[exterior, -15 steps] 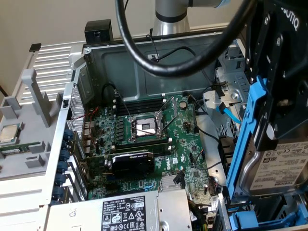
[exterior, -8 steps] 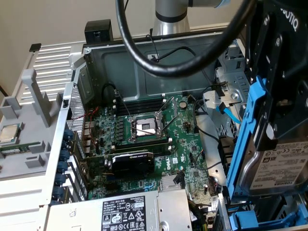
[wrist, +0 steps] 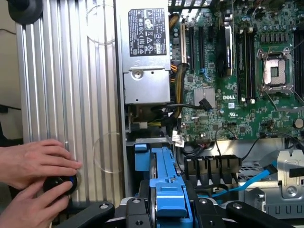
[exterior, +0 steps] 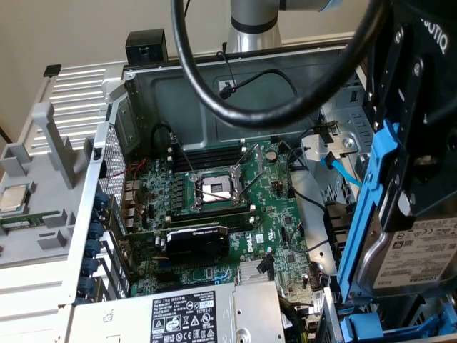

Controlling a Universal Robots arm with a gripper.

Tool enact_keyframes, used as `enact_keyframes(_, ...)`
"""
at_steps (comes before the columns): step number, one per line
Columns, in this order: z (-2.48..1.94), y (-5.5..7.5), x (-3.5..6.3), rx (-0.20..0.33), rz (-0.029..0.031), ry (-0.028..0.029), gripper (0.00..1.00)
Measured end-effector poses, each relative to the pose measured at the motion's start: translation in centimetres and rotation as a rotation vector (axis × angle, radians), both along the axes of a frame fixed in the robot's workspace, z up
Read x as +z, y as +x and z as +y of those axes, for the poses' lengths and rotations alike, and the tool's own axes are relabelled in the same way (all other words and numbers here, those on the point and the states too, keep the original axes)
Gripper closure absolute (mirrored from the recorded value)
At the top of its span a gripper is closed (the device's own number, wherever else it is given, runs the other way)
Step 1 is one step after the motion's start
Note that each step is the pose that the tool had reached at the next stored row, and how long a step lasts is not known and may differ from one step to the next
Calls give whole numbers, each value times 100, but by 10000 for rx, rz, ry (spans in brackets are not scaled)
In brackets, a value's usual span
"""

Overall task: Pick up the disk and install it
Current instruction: 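Insert the disk into the insertion slot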

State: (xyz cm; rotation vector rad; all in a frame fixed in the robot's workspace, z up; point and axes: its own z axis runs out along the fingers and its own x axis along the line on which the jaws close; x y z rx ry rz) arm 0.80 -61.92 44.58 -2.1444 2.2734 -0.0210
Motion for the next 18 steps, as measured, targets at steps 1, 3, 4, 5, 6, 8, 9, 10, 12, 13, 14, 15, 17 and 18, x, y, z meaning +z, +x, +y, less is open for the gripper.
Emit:
enact_keyframes(1,1,0,1,0,1,-1,63)
enact_keyframes(3,1,2,1,-1,0,8,63)
enact_keyframes(4,2,4,1,-1,1,14,63)
enact_keyframes(5,3,6,1,3,0,19,63)
enact_keyframes(6,5,6,-1,9,0,25,63)
enact_keyframes(8,13,7,-2,34,0,32,63)
enact_keyframes(9,18,7,-4,53,0,41,63)
enact_keyframes(10,19,8,-3,83,1,43,63)
enact_keyframes(12,19,7,-3,145,1,44,63)
enact_keyframes(13,19,7,-4,145,1,45,63)
enact_keyframes(14,20,7,-4,145,1,45,63)
enact_keyframes(15,19,7,-4,145,1,45,63)
enact_keyframes(17,22,7,-4,148,0,46,63)
enact_keyframes(18,25,8,-5,150,0,47,63)
